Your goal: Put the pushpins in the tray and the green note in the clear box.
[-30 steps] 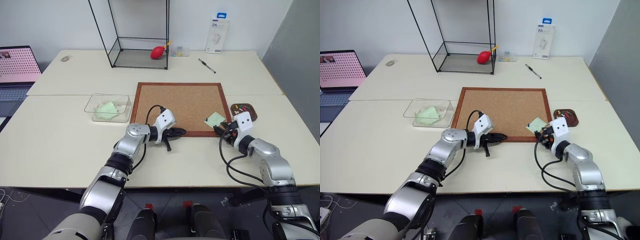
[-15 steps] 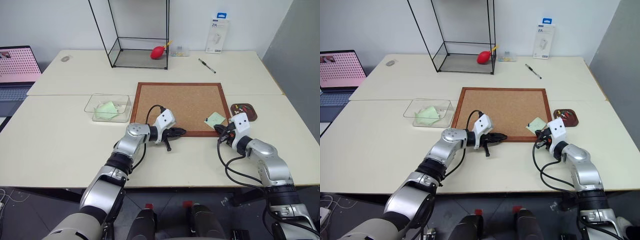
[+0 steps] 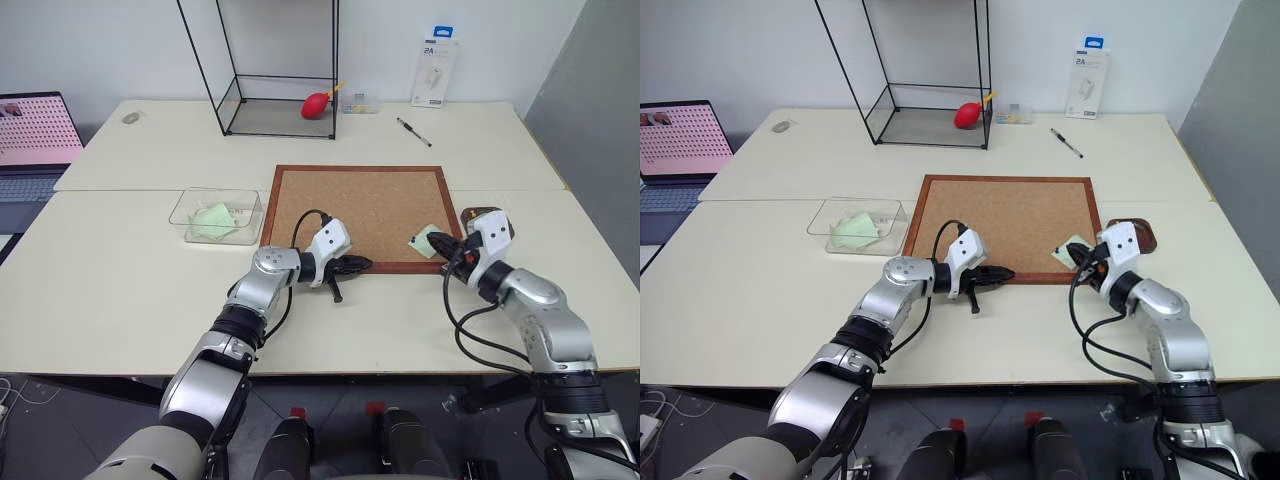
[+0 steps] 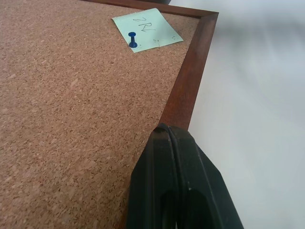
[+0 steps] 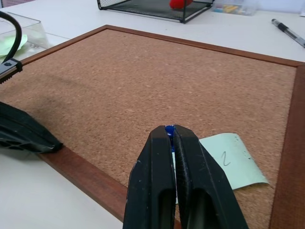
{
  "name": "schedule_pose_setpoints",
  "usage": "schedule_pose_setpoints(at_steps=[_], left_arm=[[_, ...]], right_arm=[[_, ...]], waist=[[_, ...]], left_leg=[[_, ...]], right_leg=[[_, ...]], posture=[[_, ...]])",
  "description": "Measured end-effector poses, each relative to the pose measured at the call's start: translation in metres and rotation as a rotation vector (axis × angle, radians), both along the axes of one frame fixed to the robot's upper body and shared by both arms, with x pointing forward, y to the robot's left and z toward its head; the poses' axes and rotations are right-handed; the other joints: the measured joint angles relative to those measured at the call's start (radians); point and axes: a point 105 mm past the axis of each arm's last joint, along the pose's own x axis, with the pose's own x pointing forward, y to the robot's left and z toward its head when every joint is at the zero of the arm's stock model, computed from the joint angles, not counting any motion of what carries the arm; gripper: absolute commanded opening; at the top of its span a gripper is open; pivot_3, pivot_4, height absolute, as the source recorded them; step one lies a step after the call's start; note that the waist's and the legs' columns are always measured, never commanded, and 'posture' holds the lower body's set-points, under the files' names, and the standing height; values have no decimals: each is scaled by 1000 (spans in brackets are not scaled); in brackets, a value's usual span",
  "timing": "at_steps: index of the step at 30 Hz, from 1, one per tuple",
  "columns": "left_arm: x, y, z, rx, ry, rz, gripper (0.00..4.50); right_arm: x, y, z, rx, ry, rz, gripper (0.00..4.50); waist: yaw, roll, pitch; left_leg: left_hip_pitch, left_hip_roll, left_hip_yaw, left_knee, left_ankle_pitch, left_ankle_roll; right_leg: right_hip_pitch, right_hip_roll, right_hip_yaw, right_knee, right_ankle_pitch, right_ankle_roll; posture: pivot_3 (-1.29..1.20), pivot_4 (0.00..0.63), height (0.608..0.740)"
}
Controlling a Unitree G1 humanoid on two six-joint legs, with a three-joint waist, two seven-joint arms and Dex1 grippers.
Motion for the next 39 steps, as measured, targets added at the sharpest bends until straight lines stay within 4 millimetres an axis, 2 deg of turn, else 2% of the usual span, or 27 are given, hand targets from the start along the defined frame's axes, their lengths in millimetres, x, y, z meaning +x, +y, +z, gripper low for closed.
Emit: schedule_pose_setpoints(at_steps=[3,7,12,14,19,20,22,24,28,33,39], left_arm=[[0,0,0,1,0,2,0],[0,0,0,0,-2,2,0],[1,0,0,1,-4,6,0],[1,0,0,2,-4,7,0],[0,-1,0,2,-8,5,0],[0,-1,0,1,-8,5,0],[0,-1,0,1,-9,5,0],[0,-1,0,2,-9,5,0],[0,-1,0,4,-10,6,0],[0,-1,0,4,-11,5,0],[0,-1,0,4,-15,3,0]], right_arm=[[8,-16,6,-50,-22,-85,35],[24,-50,8,-187,-52,-261,35],[39,-78,-10,-285,-15,-422,35],[45,-85,-11,-311,-14,-465,35],[55,-89,-14,-358,-16,-498,35],[56,-90,-16,-364,-12,-503,492],[56,-91,-22,-379,5,-508,813],[55,-92,-26,-384,12,-509,1371],[56,-92,-25,-384,6,-509,2078],[56,-93,-18,-376,-20,-518,3196],[53,-95,2,-351,-91,-542,3196]], waist=[[0,0,0],[1,0,0],[-1,1,0],[-1,1,0],[-1,1,0],[-1,1,0],[-1,1,0],[-1,1,0],[-1,1,0],[-1,1,0],[-1,1,0]], left_leg=[[0,0,0,0,0,0],[0,0,0,0,0,0],[0,0,1,0,0,0],[1,0,1,0,0,0],[0,0,1,0,0,0],[0,0,1,0,0,0],[0,0,1,0,0,0],[0,0,1,0,0,0],[0,0,1,0,0,0],[0,0,1,0,0,0],[0,0,1,0,0,0]], right_leg=[[0,0,0,0,0,0],[0,0,0,0,0,0],[0,0,1,0,0,0],[0,0,1,0,0,1],[0,0,1,0,0,1],[0,0,1,0,0,1],[0,0,1,0,0,0],[0,0,1,0,0,0],[0,0,1,0,0,0],[0,0,1,0,0,1],[0,0,1,0,0,1]], posture=[[0,150,740],[0,150,740],[0,150,740],[0,150,740],[0,150,740],[0,150,740],[0,150,740],[0,150,740],[0,150,740],[0,150,740],[0,150,740]])
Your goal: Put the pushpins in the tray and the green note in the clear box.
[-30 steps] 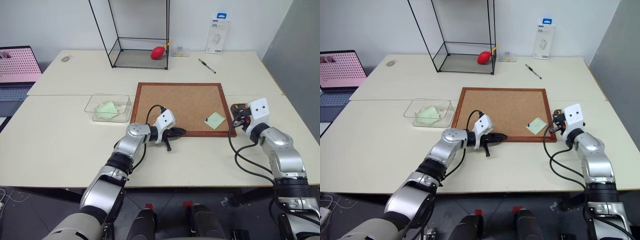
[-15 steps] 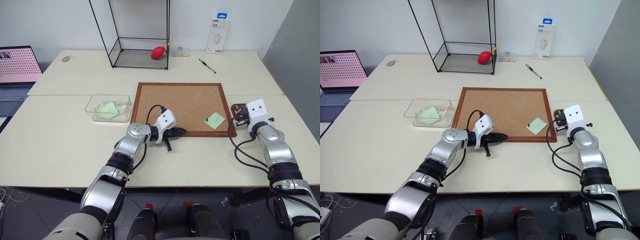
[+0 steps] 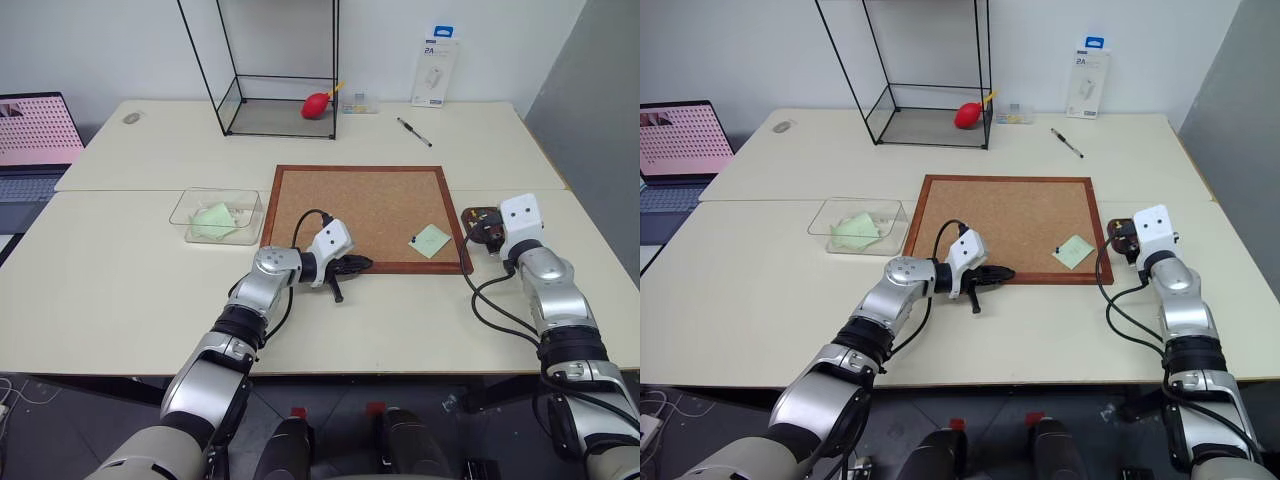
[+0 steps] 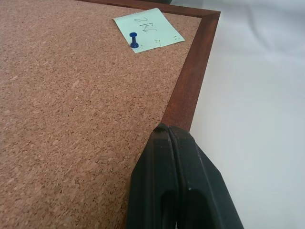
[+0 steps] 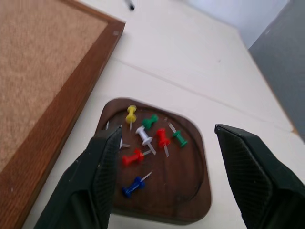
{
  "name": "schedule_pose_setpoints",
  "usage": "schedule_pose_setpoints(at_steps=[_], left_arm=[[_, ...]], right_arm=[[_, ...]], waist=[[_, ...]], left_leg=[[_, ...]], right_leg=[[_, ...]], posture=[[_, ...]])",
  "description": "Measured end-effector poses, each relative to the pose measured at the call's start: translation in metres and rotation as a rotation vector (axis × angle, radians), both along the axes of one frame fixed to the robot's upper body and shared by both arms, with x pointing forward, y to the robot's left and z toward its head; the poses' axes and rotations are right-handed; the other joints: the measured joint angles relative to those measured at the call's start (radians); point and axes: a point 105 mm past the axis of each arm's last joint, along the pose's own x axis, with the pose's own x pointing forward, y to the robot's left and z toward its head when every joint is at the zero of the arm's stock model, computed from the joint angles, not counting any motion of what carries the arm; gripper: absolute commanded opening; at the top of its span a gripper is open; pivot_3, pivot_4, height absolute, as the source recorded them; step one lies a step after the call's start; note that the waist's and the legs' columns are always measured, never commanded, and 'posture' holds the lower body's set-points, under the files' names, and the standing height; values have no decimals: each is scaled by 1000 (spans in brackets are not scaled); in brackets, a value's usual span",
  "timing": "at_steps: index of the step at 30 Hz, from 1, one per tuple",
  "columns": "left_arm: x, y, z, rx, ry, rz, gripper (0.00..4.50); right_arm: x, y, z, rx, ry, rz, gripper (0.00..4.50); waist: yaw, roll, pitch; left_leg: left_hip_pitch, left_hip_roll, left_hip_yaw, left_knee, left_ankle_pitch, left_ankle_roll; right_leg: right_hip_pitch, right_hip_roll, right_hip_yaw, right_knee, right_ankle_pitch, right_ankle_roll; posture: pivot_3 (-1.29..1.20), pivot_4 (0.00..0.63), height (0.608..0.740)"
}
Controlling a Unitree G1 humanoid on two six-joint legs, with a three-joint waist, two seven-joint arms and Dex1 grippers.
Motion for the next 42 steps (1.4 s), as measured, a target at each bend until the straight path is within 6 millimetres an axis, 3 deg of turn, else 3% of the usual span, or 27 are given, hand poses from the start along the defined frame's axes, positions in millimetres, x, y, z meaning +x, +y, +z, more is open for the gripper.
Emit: schedule_pose_setpoints(at_steps=[5,9,15,18,24,30,33,42], left_arm=[[0,0,0,2,-4,-1,0],[0,0,0,2,-5,-1,0],[0,0,-1,2,-4,-1,0],[-1,0,-1,2,-2,-5,0],[-1,0,-1,4,2,-12,0],[-2,0,-1,4,3,-16,0],[-2,0,-1,4,2,-16,0],[-1,1,-1,5,1,-12,0]], right_arm=[[-6,-2,22,4,-80,-2,3196],[-19,14,32,99,-123,101,3196],[-42,73,-4,234,10,360,3196],[-46,93,-7,260,27,428,3196],[-45,118,-23,287,76,480,3196],[-23,125,-30,279,86,446,3196],[-15,126,-36,286,91,410,2766],[-8,125,-37,283,65,382,775]], waist=[[0,0,0],[0,0,0],[-1,0,0],[-1,0,0],[-1,0,0],[-1,0,0],[-1,0,0],[-1,0,0]], left_leg=[[0,0,0,0,0,0],[0,0,0,0,0,0],[0,0,0,0,0,0],[0,0,0,0,0,0],[0,0,-1,0,0,0],[0,1,-1,0,0,0],[0,0,-1,0,0,0],[0,0,-1,0,0,0]], right_leg=[[0,0,0,0,0,0],[0,0,0,0,0,0],[0,0,0,0,0,0],[0,0,0,0,0,0],[0,0,-1,0,0,0],[0,0,-1,0,0,0],[0,0,-1,0,0,0],[0,0,-1,0,0,0]], posture=[[0,150,740],[0,150,740],[0,150,740],[0,150,740],[0,150,740],[0,150,740],[0,150,740],[0,150,740]])
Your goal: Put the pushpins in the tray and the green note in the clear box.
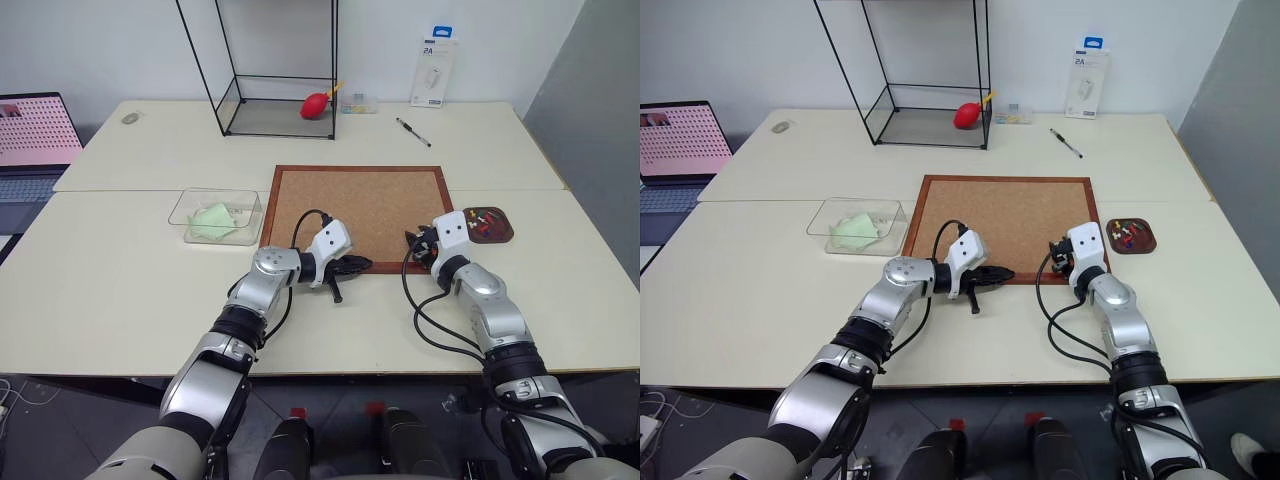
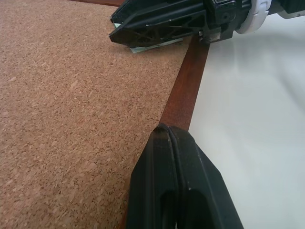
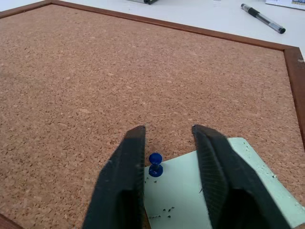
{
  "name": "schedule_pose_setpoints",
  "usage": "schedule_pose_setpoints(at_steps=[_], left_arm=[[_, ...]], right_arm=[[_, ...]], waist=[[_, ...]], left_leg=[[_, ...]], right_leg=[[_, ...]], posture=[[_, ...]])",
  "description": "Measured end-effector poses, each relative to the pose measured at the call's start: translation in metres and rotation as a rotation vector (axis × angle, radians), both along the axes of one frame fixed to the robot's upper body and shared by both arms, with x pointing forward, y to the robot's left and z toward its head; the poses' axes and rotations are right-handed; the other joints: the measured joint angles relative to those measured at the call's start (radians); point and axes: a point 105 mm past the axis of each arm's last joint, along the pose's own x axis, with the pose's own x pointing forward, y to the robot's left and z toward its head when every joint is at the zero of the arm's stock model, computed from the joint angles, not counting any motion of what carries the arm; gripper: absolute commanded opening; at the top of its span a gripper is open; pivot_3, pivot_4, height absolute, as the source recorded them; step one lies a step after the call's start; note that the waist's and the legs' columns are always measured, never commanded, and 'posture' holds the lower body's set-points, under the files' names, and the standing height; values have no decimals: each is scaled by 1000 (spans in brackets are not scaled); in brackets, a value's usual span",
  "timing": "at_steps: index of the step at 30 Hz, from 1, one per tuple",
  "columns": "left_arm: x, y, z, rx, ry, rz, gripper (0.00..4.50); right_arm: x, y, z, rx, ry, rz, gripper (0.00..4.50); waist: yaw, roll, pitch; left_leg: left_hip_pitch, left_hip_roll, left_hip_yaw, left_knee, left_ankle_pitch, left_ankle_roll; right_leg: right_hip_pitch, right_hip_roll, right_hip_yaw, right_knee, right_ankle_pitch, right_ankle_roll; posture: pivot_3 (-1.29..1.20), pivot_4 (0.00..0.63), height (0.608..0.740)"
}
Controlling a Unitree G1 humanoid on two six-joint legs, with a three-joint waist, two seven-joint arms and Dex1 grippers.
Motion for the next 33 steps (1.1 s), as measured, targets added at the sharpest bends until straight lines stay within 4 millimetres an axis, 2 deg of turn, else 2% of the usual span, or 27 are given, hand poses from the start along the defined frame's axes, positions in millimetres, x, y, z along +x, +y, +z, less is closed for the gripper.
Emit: schedule_pose_setpoints(at_steps=[4,17,22,29,33], left_arm=[[0,0,0,0,0,-2,0],[-1,-1,0,-1,-1,-6,0],[0,0,0,1,-1,0,0],[1,-1,1,-9,-5,14,0],[1,-3,3,-97,62,48,0]], right_arm=[[-2,2,0,2,2,20,36],[-9,-1,5,7,33,46,15],[-11,5,33,32,-55,92,15],[-12,7,42,29,-76,116,15],[-15,12,53,32,-106,138,15]], waist=[[0,0,0],[1,0,0],[1,0,0],[1,0,0],[1,0,0]], left_leg=[[0,0,0,0,0,0],[0,0,0,0,0,0],[0,0,0,0,0,0],[0,0,0,0,0,0],[-1,0,0,0,0,0]], right_leg=[[0,0,0,0,0,0],[0,0,0,0,0,0],[0,0,0,0,0,0],[0,0,0,0,0,0],[-1,0,0,0,0,0]], posture=[[0,150,740],[0,150,740],[0,150,740],[0,150,740],[0,150,740]])
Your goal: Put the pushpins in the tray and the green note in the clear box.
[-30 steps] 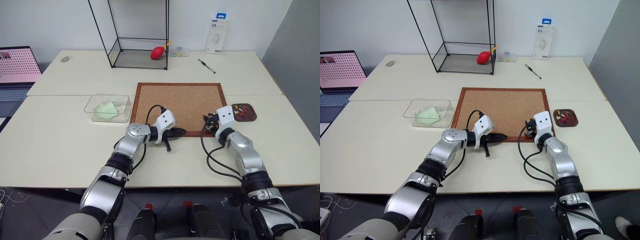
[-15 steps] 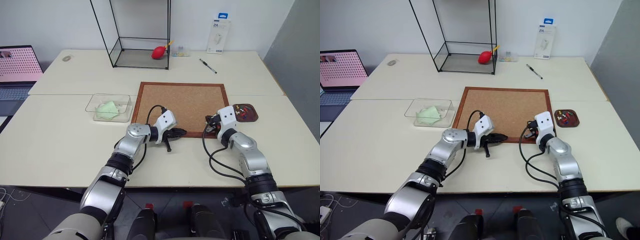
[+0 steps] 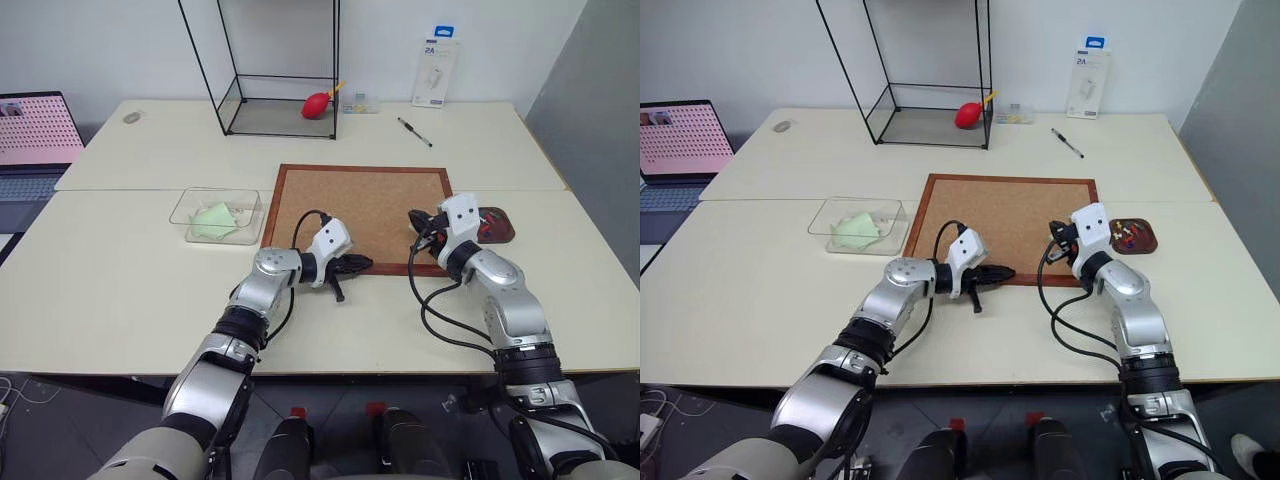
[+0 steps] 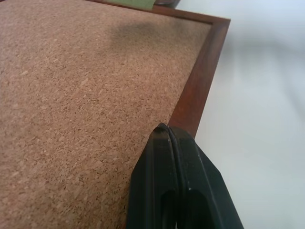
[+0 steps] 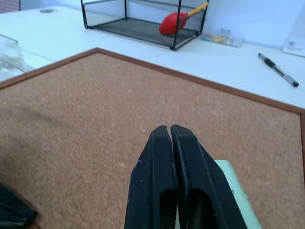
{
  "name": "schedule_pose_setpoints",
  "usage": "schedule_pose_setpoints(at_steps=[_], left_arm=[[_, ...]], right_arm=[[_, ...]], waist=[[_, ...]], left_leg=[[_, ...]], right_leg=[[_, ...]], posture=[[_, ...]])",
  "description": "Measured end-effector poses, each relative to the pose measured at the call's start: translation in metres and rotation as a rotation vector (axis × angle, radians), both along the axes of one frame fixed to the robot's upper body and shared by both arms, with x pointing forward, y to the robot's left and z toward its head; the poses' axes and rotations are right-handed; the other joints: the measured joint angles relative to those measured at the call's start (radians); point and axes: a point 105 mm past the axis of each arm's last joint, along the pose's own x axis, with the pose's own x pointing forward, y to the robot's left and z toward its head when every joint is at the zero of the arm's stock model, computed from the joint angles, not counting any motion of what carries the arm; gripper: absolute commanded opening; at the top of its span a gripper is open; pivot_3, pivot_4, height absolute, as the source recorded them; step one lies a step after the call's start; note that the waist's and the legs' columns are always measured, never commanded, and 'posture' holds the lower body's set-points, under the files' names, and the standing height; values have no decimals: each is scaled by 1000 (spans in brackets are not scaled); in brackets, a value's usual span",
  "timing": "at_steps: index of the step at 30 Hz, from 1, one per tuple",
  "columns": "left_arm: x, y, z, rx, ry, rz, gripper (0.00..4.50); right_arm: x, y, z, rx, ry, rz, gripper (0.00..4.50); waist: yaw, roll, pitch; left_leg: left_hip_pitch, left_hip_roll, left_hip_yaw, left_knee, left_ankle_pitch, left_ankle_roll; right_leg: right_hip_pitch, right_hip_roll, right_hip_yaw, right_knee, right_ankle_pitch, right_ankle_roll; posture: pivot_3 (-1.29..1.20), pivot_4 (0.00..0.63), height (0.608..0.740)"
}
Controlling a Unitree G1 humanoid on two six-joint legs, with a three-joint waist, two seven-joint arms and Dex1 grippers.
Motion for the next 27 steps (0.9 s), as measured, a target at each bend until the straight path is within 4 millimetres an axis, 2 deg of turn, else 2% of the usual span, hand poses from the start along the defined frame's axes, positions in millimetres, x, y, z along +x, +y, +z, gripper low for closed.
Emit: schedule_pose_setpoints(at_steps=[4,8,11,17,21,27], left_arm=[[-2,-1,15,-95,39,14,555],[-5,2,39,-179,36,12,1435],[-11,2,44,-214,58,3,2035],[-23,-18,54,-323,146,-34,3098],[-22,-31,56,-360,174,-9,3961],[-12,-44,57,-378,203,25,3961]], right_arm=[[-4,7,8,-6,-29,43,0],[-13,16,17,-72,-80,115,0],[-15,17,20,-82,-96,129,0],[-19,22,28,-76,-121,144,0],[-20,24,27,-74,-111,150,0],[-23,31,28,-71,-108,169,0]], waist=[[-1,0,0],[-1,0,0],[-1,0,0],[1,0,0],[0,0,0],[1,0,0]], left_leg=[[-1,0,0,0,0,0],[-1,0,0,0,0,0],[-1,0,0,0,0,0],[-1,0,0,0,0,0],[-1,0,0,0,0,0],[-1,0,0,0,0,0]], right_leg=[[-1,0,0,0,0,0],[-1,0,0,0,0,0],[-1,0,0,0,0,0],[-1,0,0,-1,0,0],[-1,0,0,-1,0,0],[-1,0,0,-1,0,0]], posture=[[0,150,740],[0,150,740],[0,150,740],[0,150,740],[0,150,740],[0,150,740]])
